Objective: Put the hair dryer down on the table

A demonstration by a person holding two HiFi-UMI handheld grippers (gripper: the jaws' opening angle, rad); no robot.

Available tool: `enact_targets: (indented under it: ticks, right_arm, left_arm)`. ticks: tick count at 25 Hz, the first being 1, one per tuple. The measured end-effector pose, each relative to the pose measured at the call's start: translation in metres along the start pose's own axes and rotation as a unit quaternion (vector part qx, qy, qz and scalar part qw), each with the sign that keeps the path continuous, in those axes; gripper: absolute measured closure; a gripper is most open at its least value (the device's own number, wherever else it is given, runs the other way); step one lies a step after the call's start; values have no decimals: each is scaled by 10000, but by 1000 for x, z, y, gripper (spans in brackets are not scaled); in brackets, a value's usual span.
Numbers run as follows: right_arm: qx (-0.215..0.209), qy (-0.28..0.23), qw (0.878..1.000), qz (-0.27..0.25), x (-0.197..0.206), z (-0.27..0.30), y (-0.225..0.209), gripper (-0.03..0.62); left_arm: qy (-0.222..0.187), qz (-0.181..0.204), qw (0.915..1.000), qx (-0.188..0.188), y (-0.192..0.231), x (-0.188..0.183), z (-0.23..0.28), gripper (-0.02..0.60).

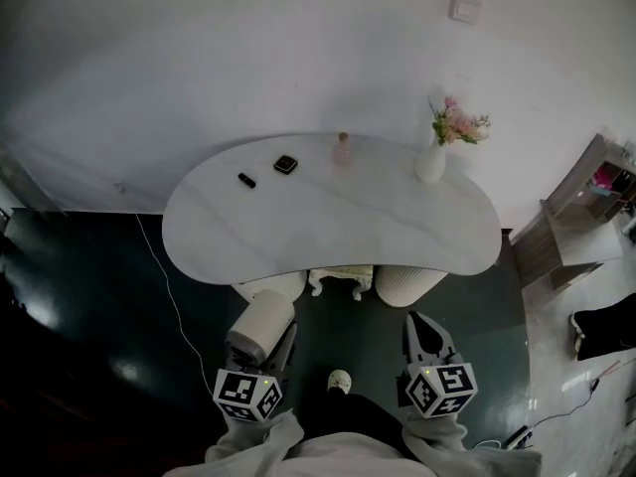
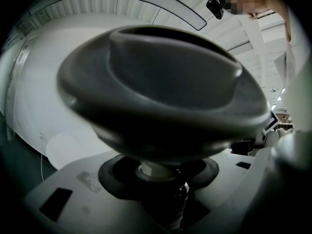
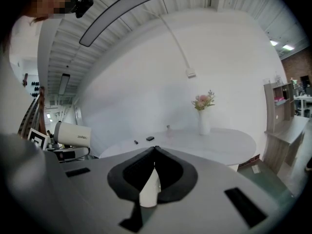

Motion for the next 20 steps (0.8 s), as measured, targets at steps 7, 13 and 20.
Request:
enact_targets:
  ticks: [7,13,20]
  right_arm:
    - [-78,-23,10000,-11,-23,43,-25,545]
    - [-208,44,9998,25,-22,58,-25,545]
    - [-118,151,9997,162,-16,60,-31,545]
  left_arm:
    - [-83,31,10000,31,1,-10,42,360]
    - [5,51,10000,48,4,-10,53,359]
    - [160,63,9997,161,5,-8,66,359]
Point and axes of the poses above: the fingertips, and each gripper's own axes: z forward along the fingers, y to its left, x out of its underside, the point moved 10 cm from there along -z, backward along the fingers, and after that the axes turned 4 degrees about z, right-handed, at the moved point
